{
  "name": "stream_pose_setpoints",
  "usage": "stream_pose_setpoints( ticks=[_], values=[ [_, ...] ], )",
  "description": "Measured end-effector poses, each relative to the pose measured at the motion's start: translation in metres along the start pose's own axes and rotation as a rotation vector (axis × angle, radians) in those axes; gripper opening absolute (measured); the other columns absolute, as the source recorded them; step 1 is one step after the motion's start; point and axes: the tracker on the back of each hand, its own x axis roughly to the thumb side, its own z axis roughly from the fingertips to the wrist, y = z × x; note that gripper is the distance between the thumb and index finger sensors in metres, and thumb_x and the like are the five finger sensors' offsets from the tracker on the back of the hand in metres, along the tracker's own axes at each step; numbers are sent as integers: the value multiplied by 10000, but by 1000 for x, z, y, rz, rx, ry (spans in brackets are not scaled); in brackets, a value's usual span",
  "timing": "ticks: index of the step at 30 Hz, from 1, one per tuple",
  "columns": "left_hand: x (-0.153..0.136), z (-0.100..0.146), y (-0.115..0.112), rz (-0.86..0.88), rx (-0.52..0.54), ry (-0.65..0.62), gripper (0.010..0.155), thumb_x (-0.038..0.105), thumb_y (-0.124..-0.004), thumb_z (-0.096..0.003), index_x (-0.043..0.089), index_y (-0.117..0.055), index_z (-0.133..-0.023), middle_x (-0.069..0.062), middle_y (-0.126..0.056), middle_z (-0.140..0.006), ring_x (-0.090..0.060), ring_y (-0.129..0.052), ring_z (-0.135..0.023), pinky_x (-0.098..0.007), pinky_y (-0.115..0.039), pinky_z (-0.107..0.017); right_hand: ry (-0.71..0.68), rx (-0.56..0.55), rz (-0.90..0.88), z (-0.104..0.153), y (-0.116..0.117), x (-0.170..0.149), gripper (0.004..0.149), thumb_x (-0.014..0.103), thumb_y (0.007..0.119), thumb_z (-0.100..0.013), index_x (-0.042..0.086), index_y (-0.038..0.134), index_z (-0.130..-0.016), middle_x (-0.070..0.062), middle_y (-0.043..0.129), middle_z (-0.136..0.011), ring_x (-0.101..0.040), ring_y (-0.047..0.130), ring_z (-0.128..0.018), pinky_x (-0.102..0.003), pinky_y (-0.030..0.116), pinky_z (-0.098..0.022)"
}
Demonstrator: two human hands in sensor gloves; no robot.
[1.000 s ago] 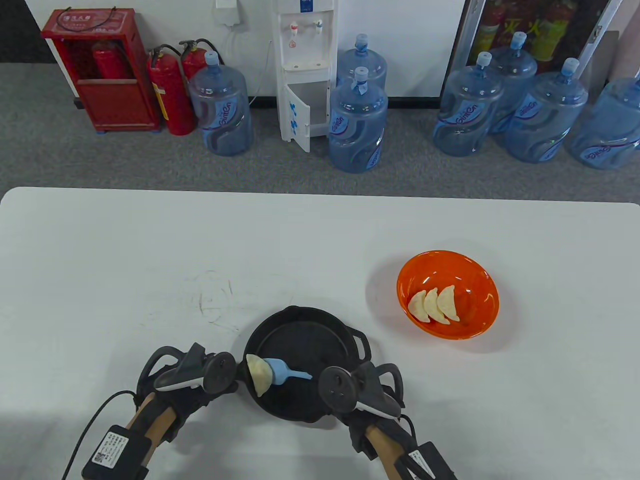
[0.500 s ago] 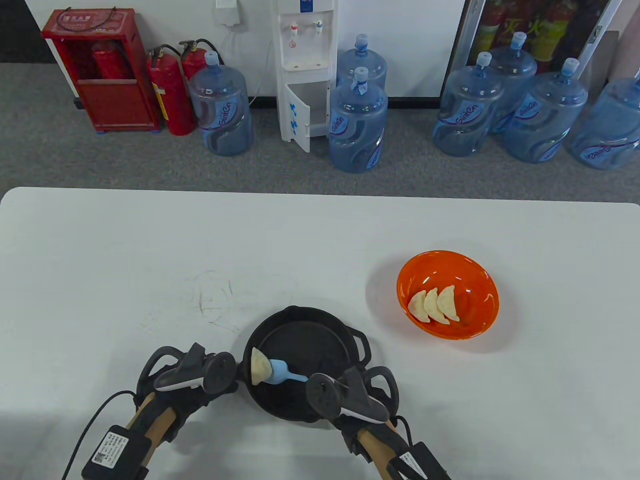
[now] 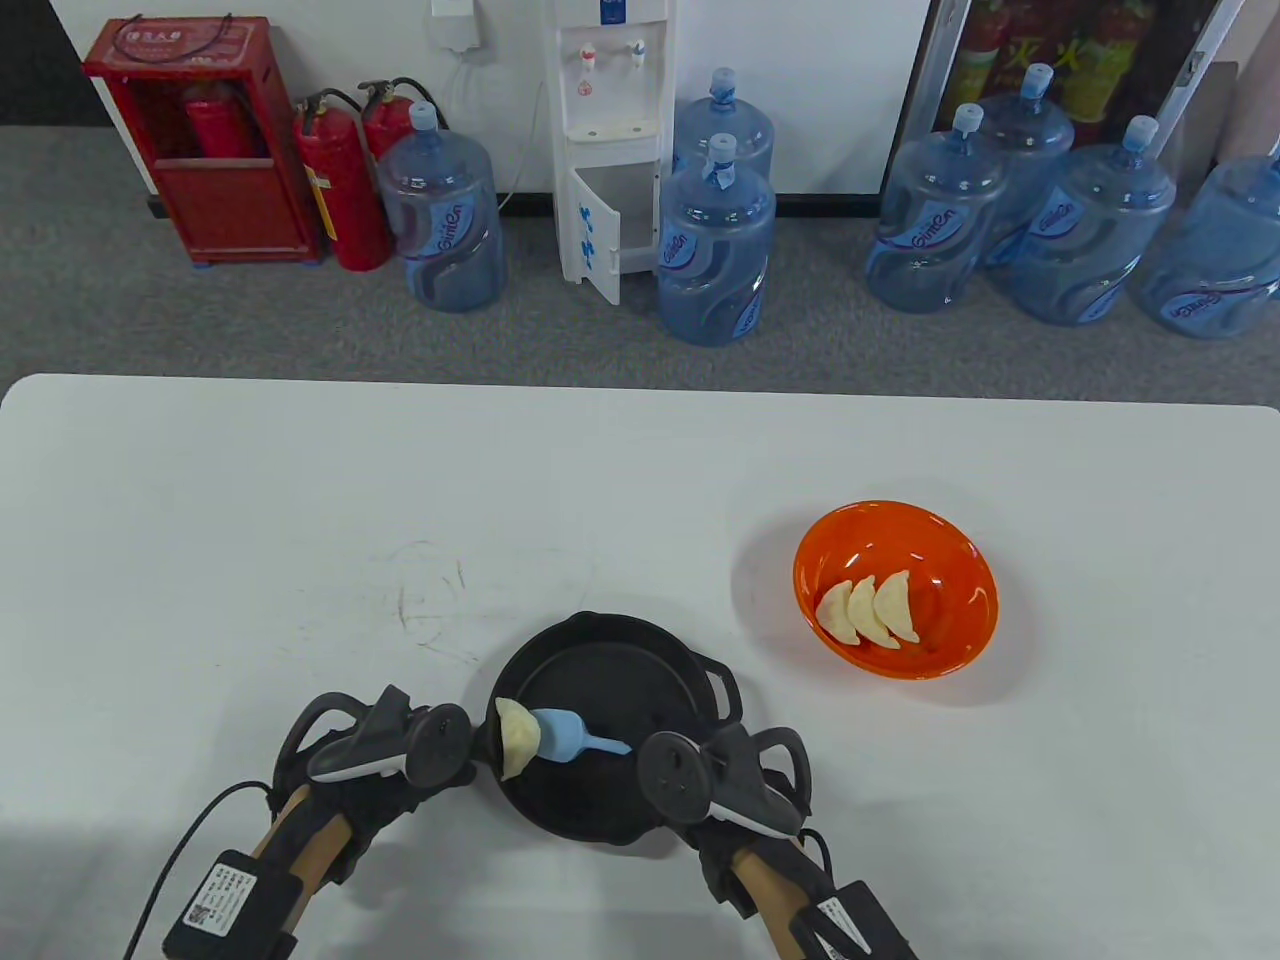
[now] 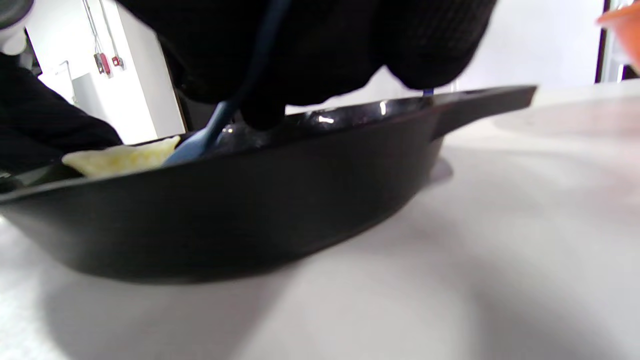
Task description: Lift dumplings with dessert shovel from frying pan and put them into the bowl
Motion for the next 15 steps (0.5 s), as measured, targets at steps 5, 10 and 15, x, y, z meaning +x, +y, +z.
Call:
stream_pose_setpoints(
  ticks=[5, 10, 15],
  values=[
    [0, 0, 0, 0, 0, 0, 590, 562, -568, -481, 232, -622, -967, 67, -827, -749, -142, -950, -544, -503, -757, -682, -25, -71, 117, 4, 2, 12, 467, 370, 732, -614, 211, 765, -1051, -94, 824, -911, -122, 891, -536, -452, 803, -523],
    [0, 0, 0, 0, 0, 0, 590, 562, -568, -480, 232, -624, -966, 67, -827, -748, -141, -950, -543, -501, -758, -681, -63, -78, 207, 7, 4, 29, 483, 344, 708, -624, 184, 727, -1079, -117, 798, -934, -124, 888, -549, -453, 804, -518],
    [0, 0, 0, 0, 0, 0, 590, 562, -567, -481, 231, -623, -967, 68, -827, -748, -141, -950, -543, -502, -758, -682, -91, -45, 218, 8, 3, 37, 495, 367, 693, -623, 158, 740, -1070, -113, 821, -898, -76, 891, -449, -398, 834, -421]
  ],
)
